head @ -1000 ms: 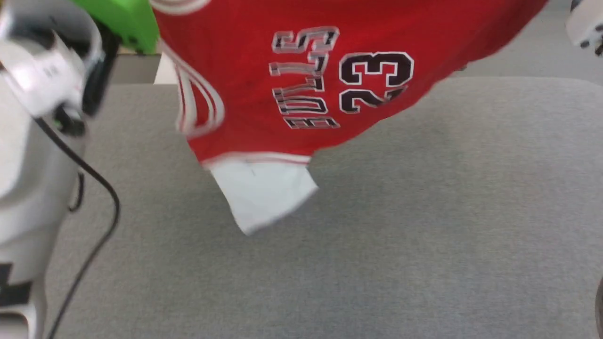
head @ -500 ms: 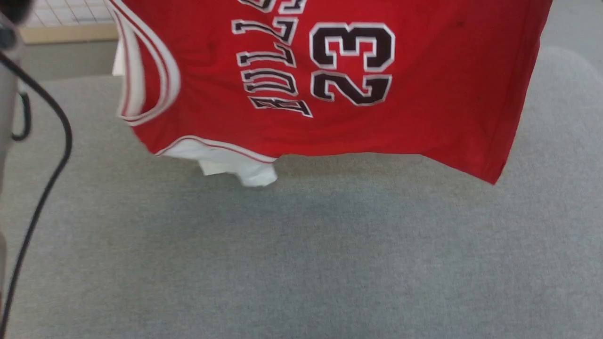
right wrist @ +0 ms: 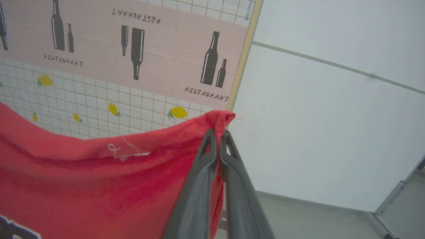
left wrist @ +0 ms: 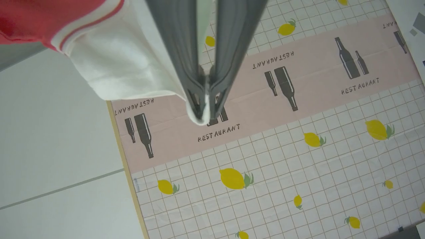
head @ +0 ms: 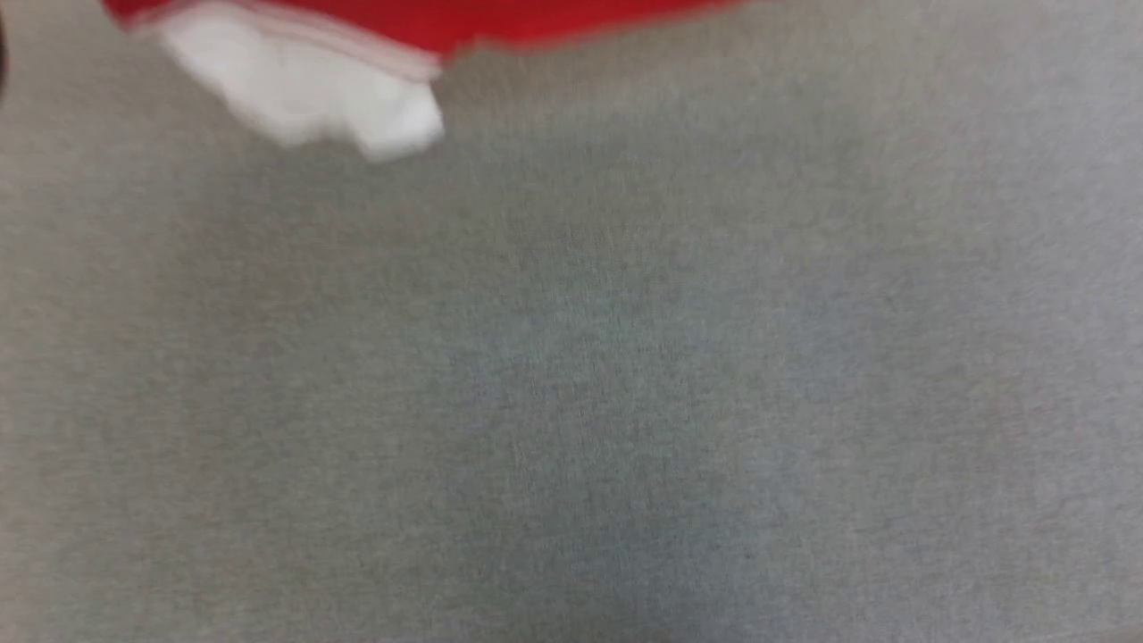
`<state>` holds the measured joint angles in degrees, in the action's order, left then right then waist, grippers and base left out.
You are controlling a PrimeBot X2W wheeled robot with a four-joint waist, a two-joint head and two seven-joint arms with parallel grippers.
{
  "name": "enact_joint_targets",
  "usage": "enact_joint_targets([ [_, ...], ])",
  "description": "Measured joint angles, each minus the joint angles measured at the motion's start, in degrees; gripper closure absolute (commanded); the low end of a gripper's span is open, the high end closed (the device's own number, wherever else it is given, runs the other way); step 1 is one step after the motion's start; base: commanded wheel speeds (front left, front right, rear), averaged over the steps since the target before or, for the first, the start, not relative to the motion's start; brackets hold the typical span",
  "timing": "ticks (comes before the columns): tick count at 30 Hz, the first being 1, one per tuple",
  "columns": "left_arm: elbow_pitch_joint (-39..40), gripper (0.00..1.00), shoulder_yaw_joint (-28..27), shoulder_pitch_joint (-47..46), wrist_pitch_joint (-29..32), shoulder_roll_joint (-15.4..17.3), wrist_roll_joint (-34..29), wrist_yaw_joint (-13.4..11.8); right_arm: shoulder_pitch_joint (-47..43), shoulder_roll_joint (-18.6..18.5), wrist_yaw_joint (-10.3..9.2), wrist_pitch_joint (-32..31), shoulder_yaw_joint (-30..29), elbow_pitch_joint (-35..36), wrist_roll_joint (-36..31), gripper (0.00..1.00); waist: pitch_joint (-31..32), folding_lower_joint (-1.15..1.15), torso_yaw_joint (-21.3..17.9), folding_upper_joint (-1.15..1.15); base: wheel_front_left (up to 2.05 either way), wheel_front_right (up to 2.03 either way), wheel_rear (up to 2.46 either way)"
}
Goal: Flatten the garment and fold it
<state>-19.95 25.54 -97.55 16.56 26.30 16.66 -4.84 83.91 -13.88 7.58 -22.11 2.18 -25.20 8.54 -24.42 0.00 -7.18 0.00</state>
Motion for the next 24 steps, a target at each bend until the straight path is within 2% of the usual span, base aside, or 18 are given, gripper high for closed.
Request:
enact_joint_targets([
  [6, -4.16, 1.00, 0.49, -4.15, -5.67, -1.37, -1.38, 0.18, 5.39, -0.87, 0.00, 5.34, 0.16, -4.26, -4.71, 1.00, -5.97, 0.01, 0.34, 0.00, 0.00, 0.00, 0.00],
  [12, -5.60, 1.00, 0.97, -3.09, -11.38, -1.09, -1.62, -0.07, 6.37, -2.68, 0.00, 12.71, 2.35, -7.25, -6.32, 1.00, -10.92, 0.01, 2.03, 0.00, 0.00, 0.00, 0.00],
  [19, -3.04, 1.00, 1.32, 6.84, -15.50, 0.85, 0.22, 1.78, 1.16, -4.55, 0.00, 18.08, 7.86, -8.37, -2.05, 1.00, -14.55, 0.02, 4.42, 0.00, 0.00, 0.00, 0.00],
  [24, 4.77, 1.00, 1.60, 20.73, -17.77, 1.88, 3.42, 1.14, -8.48, -8.51, 0.00, 20.15, 11.14, -3.33, 5.55, 1.00, -14.32, 0.01, 6.30, 0.00, 0.00, 0.00, 0.00],
])
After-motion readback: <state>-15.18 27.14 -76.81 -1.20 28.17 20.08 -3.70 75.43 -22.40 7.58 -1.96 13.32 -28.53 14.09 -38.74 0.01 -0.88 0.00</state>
